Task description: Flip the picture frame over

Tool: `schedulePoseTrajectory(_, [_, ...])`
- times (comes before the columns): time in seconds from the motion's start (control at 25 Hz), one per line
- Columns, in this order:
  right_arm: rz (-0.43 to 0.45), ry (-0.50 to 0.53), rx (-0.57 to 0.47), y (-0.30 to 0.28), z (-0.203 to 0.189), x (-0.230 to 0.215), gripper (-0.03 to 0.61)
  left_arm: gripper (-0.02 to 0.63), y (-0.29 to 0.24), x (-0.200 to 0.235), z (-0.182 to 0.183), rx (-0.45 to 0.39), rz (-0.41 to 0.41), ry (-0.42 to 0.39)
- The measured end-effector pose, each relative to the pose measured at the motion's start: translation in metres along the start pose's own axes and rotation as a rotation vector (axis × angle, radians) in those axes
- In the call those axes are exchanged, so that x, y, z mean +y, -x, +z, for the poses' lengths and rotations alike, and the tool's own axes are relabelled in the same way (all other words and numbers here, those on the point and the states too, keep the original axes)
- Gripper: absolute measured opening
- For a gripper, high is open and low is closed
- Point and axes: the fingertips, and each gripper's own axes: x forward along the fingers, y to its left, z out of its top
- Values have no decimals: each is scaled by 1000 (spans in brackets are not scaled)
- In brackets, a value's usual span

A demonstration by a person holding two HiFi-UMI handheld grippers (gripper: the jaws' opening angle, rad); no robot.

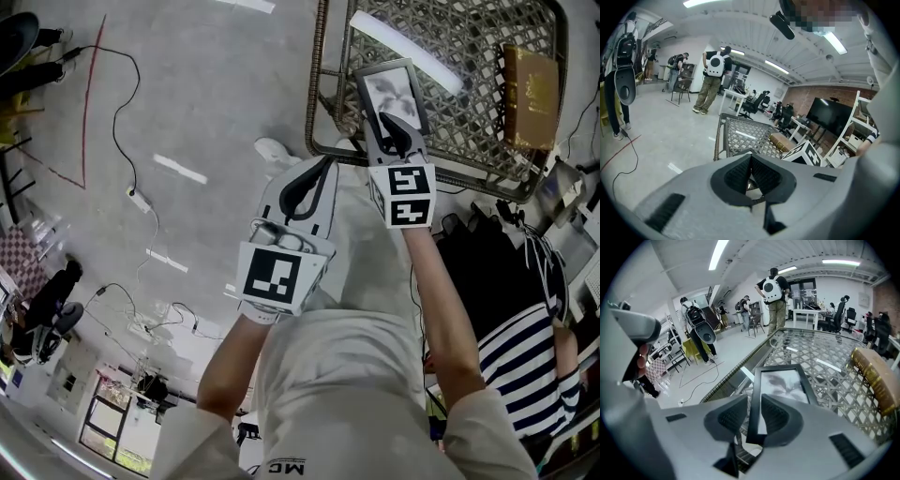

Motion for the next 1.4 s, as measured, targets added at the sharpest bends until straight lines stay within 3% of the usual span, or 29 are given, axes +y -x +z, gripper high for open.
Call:
schedulePoseTrajectory(0.28, [-39, 100, 77, -7, -8, 2, 92, 25, 3, 2, 4, -6, 1, -10])
schedulePoseTrajectory(0.48, [-54, 104, 94, -9, -10, 1, 94, 25, 3, 1, 1, 5, -1, -6])
schedulePoseTrajectory(0.72, [-58, 33, 102, -9, -10, -1, 77, 25, 7, -1, -2, 5, -1, -13])
schedulePoseTrajectory(1.0, [-34, 22, 103, -10, -16, -10, 75, 25, 4, 0, -4, 5, -8, -16])
schedulePoseTrajectory(1.4, [81, -107, 30, 7, 1, 3, 75, 25, 10, 2, 1, 3, -5, -20])
